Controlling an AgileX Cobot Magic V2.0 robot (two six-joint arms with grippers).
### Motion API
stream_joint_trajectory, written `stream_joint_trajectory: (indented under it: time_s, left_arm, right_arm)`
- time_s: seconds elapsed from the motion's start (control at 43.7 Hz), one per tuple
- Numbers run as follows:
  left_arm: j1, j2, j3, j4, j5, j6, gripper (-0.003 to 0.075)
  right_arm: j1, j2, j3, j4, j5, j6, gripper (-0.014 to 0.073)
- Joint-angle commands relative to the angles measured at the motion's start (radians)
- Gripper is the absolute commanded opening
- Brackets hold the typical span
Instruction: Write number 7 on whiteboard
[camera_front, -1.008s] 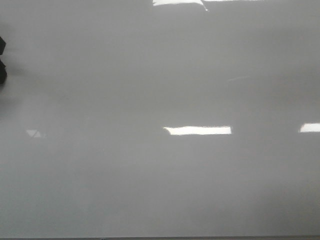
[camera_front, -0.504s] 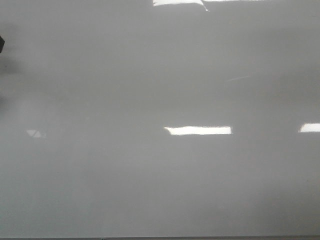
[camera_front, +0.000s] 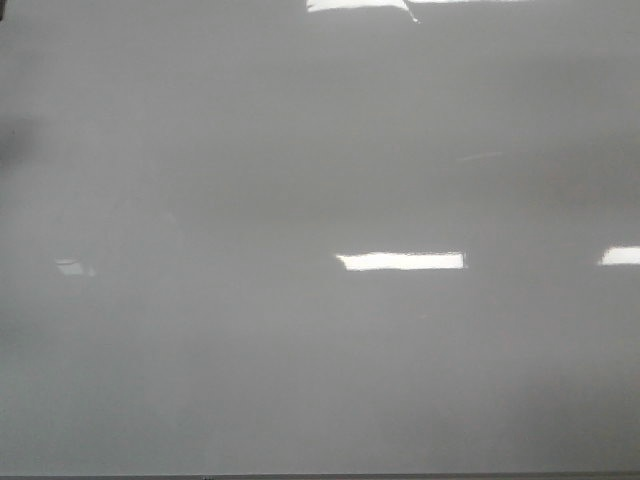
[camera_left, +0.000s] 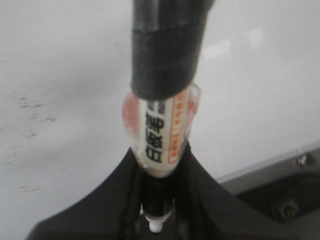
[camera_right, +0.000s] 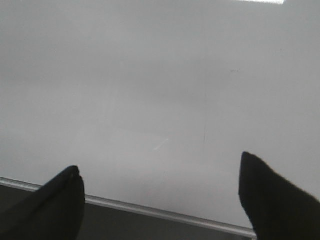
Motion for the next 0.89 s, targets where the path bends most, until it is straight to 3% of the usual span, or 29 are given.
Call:
stream_joint_trajectory:
  time_s: [0.0,0.115,0.321,0.458,0.687,0.87]
  left_arm:
    - [-0.082,-0.026,-0.085,-0.061,0.103,0.158,-0.0020]
    - [-0.169,-0.021,-0.107,-0.142,0.141,0.300,-0.0020]
    - [-0.344,0.015,-0.107,-0.163,0.145,0.422,-0.0020]
    - [-0.446,0.058,-0.107,-0.163,0.137,0.474,-0.0020]
    - [-0.549,0.091,-0.109,-0.153,0.116,0.528,-0.0020]
    - [-0.605,0.095,-0.109,-0.153,0.098,0.567,-0.0020]
  right_arm:
    - [0.000,0.033,-0.036,0.009,-0.032,0.002,0.0633]
    - [0.000,0.091,-0.056,0.009,0.013,0.002,0.0633]
    - [0.010,0.216,-0.143,0.016,0.134,-0.042,0.0633]
    - [0.088,0.283,-0.191,0.073,0.192,-0.199,0.0633]
    - [0.291,0.354,-0.220,0.235,0.242,-0.574,0.0633]
    - [0.383,0.391,-0.266,0.338,0.210,-0.729,0.0633]
